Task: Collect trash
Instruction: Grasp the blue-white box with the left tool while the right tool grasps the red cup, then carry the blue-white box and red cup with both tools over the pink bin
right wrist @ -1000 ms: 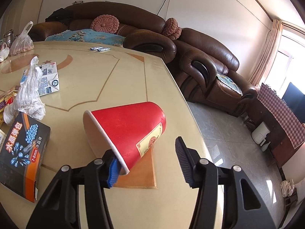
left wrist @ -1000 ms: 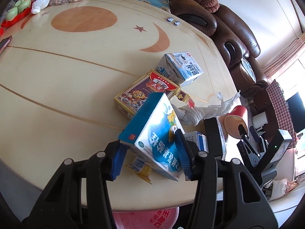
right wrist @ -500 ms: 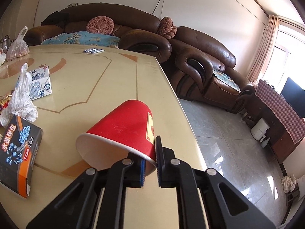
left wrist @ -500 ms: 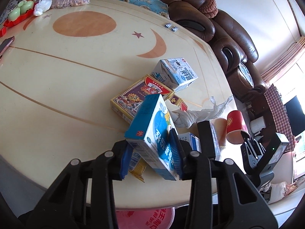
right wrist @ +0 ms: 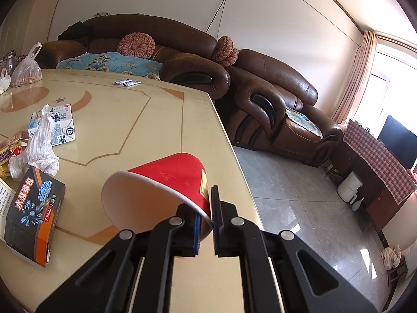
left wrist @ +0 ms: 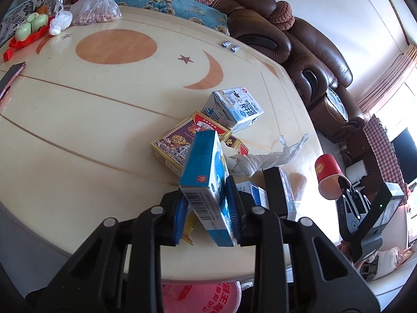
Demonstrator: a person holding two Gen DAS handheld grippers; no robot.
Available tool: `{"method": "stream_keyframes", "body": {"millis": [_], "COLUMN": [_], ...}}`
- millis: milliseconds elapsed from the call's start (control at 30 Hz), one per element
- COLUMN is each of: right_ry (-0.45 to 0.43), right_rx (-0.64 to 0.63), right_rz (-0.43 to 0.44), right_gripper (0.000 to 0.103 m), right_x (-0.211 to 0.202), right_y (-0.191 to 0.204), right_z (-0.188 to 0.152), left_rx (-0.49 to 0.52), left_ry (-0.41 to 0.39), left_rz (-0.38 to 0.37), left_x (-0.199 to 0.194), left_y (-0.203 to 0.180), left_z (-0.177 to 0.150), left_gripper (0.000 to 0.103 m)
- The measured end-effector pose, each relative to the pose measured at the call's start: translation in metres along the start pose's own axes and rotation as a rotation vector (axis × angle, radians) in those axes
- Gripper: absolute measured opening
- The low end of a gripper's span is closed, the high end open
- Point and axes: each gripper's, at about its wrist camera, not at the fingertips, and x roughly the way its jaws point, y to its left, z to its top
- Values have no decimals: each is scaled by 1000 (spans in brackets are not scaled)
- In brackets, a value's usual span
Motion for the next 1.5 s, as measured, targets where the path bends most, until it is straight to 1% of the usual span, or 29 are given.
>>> {"method": "stream_keyframes", "body": {"millis": [100, 200, 267, 333, 533, 600, 700, 800, 900, 1000, 1233, 1500], "right_ry": [-23, -50, -62, -70, -92, -94, -87, -90, -82, -82, -107, -129], "right_rx": [2, -4, -9, -9, -5, 1, 14, 18, 27, 34, 28, 18], "right_rz": [0, -8, -9, -3, 18, 31, 56, 59, 79, 96, 128, 175], "right_gripper": [7, 7, 7, 7, 7, 7, 7, 7, 7, 7, 7, 7], "right_x": [-9, -18, -23, -28, -42, -47, -53, -58, -63, -70, -96, -131], "right_y": [-2, -4, -3, -3, -6, -7, -7, -9, -12, -15, -17, -20], "right_z": [3, 7, 8, 9, 14, 16, 19, 19, 20, 21, 24, 31], "left_rx": [15, 57, 76, 73, 100, 106, 116, 125, 126, 131, 133, 167], "left_ry": [-13, -50, -56, -56, -89, -98, -112, -122, -129, -142, -170, -201], "left_rz": [-3, 24, 32, 22, 42, 57, 59, 61, 59, 72, 83, 91], "left_x": [-8, -16, -18, -20, -32, -35, -42, -47, -52, -56, -74, -100], "left_y": [-4, -12, -15, -15, -19, -21, -24, -26, -27, -27, -29, -38], "left_z": [-1, -1, 0, 0, 1, 1, 1, 0, -1, -3, -7, -21], "left_gripper": [24, 23, 23, 22, 22, 22, 22, 22, 22, 22, 22, 22]}}
